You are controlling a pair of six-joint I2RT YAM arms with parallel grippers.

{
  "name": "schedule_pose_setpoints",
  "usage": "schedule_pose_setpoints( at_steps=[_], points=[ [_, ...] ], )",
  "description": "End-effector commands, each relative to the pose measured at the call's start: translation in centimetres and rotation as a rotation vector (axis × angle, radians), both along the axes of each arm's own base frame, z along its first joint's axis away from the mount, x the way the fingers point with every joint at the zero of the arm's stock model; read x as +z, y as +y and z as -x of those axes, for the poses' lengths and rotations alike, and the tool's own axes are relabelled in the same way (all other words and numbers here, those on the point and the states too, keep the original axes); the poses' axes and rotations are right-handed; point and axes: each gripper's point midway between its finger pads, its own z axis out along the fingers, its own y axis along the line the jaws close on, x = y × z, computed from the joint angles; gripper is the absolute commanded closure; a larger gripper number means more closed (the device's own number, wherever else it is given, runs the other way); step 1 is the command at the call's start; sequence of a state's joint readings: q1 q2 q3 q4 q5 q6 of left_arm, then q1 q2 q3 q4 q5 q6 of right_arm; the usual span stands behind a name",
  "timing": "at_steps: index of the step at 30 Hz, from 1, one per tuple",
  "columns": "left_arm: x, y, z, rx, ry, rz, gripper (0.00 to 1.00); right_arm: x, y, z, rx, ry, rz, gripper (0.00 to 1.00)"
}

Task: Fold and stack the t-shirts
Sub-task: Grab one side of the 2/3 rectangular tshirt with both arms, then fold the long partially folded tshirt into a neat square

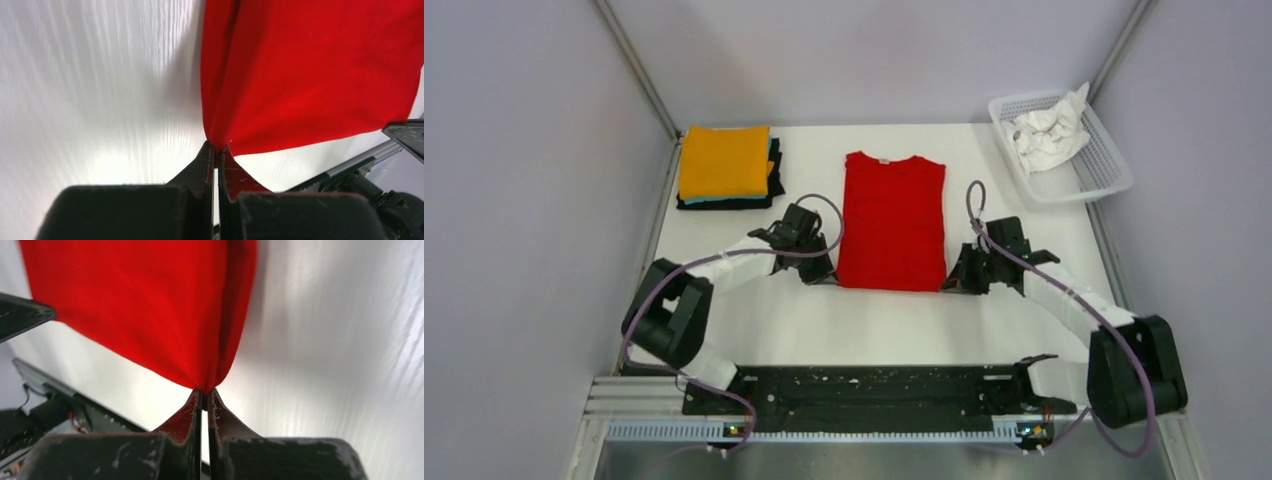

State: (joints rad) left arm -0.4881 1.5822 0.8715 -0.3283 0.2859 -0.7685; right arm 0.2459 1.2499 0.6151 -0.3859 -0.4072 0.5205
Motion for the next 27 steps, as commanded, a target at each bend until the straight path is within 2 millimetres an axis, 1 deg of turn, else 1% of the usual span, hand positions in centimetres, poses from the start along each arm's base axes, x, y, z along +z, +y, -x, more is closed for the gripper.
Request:
schedule_pose_setpoints(
  at_steps=[1, 3, 5, 7, 9, 12, 15, 17, 18, 20, 21, 23, 27],
  points=[
    [3.1, 2.7, 3.4, 0.041, -0.027, -0.062, 1.0, 4.7, 1.3, 4.8, 0.139, 0.018, -0.133, 1.0],
    [4.9, 3.0, 4.5, 0.057, -0.052, -0.028, 1.0, 7.0, 1.7, 5.5, 0.163, -0.002, -0.171, 1.0],
    [7.1, 3.0, 4.7, 0.065, -0.1, 0.014, 1.0, 9.3, 1.8, 5.2, 0.172, -0.057, -0.183, 1.0],
    [9.5, 2.9, 4.1, 0.061, -0.17, 0.042, 1.0, 11.7, 1.8, 4.0, 0.182, -0.143, -0.177, 1.0],
    [11.5, 2.9, 2.9, 0.057, -0.247, 0.037, 1.0, 13.6, 1.4, 2.1, 0.176, -0.228, -0.129, 1.0],
    [13.6, 3.1, 0.0, 0.078, -0.36, 0.004, 1.0, 15.1, 0.4, -1.3, 0.131, -0.321, -0.046, 1.0],
    [14.8, 2.9, -3.5, 0.093, -0.43, -0.011, 1.0, 16.1, 0.1, -4.5, 0.088, -0.388, -0.049, 1.0],
    [14.8, 3.1, -6.0, 0.108, -0.444, -0.041, 1.0, 16.5, -0.2, -6.7, 0.064, -0.421, -0.045, 1.0],
    [14.7, 3.3, -7.3, 0.118, -0.445, -0.051, 1.0, 16.2, -0.3, -7.8, 0.046, -0.417, -0.037, 1.0],
    [15.5, 2.9, -9.8, 0.118, -0.455, -0.048, 1.0, 16.0, -0.7, -9.6, 0.017, -0.422, -0.041, 1.0],
    [15.4, 2.7, -11.0, 0.12, -0.455, -0.059, 1.0, 15.9, -0.8, -10.4, 0.004, -0.421, -0.045, 1.0],
    [15.5, 2.5, -13.1, 0.126, -0.461, -0.079, 1.0, 15.9, -1.2, -11.9, -0.023, -0.438, -0.051, 1.0],
    [15.0, 2.4, -16.5, 0.135, -0.458, -0.095, 1.0, 16.2, -2.4, -14.6, -0.073, -0.467, -0.066, 1.0]
  ],
)
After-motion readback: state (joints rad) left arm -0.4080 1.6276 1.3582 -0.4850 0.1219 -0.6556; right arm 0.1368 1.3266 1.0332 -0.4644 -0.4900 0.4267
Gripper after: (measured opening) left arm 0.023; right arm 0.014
